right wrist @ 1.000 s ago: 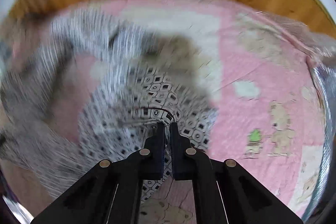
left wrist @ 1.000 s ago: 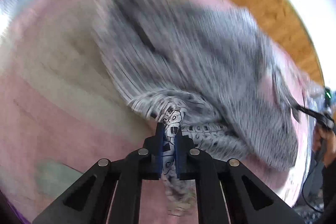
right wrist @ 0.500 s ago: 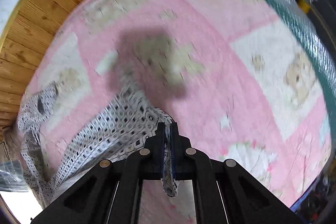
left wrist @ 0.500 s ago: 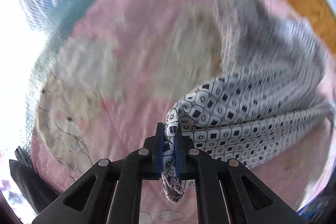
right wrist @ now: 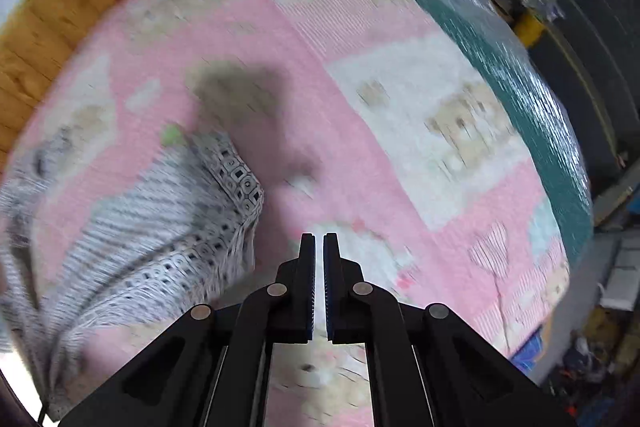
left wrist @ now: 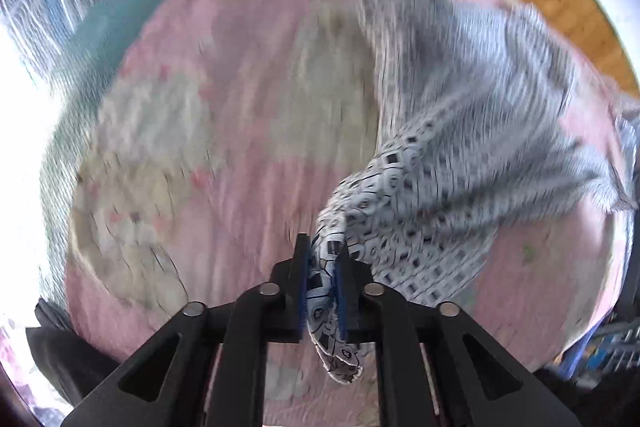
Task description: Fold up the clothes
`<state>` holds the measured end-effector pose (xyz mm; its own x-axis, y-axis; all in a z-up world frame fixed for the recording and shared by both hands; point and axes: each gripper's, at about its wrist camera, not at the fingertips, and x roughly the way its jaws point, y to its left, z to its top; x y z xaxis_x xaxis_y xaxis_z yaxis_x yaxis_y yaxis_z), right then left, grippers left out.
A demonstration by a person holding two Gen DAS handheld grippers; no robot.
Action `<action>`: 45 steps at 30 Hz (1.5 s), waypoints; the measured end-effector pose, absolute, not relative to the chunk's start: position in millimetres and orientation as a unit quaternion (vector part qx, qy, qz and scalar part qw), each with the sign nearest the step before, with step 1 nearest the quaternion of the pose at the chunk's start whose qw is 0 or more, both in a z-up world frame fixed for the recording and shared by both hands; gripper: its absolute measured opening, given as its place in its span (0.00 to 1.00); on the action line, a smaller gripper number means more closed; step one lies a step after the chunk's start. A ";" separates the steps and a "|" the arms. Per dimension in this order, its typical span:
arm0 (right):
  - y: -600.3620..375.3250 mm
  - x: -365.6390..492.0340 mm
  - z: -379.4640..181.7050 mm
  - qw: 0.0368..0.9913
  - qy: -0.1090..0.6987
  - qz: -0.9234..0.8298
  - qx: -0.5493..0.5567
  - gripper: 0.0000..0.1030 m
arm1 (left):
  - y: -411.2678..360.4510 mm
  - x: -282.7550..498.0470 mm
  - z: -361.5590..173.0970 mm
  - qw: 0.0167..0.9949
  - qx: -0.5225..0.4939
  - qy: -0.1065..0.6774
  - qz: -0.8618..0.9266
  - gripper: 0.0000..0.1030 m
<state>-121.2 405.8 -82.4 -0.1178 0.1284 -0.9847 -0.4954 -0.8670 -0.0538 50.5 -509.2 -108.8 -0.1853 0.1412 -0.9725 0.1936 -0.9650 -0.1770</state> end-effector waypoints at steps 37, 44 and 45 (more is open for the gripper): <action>241.1 -333.2 67.4 -0.024 -0.020 0.913 -0.406 0.01 | -541.2 -200.3 -2.1 0.080 0.406 0.210 -0.886 0.07; 332.3 -289.0 -32.2 0.056 -0.052 0.884 -0.460 0.08 | -555.7 -225.0 -63.5 0.064 0.524 0.202 -0.825 0.07; 343.1 -280.2 -66.8 0.067 -0.037 0.864 -0.498 0.09 | -550.4 -224.9 -81.6 0.065 0.545 0.190 -0.814 0.07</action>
<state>-280.2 343.1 -66.8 -0.4949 0.1523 -0.8555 -0.0788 -0.9883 -0.1304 -224.9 -550.4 -81.6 -0.3977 0.1005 -0.9120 0.3137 -0.9192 -0.2381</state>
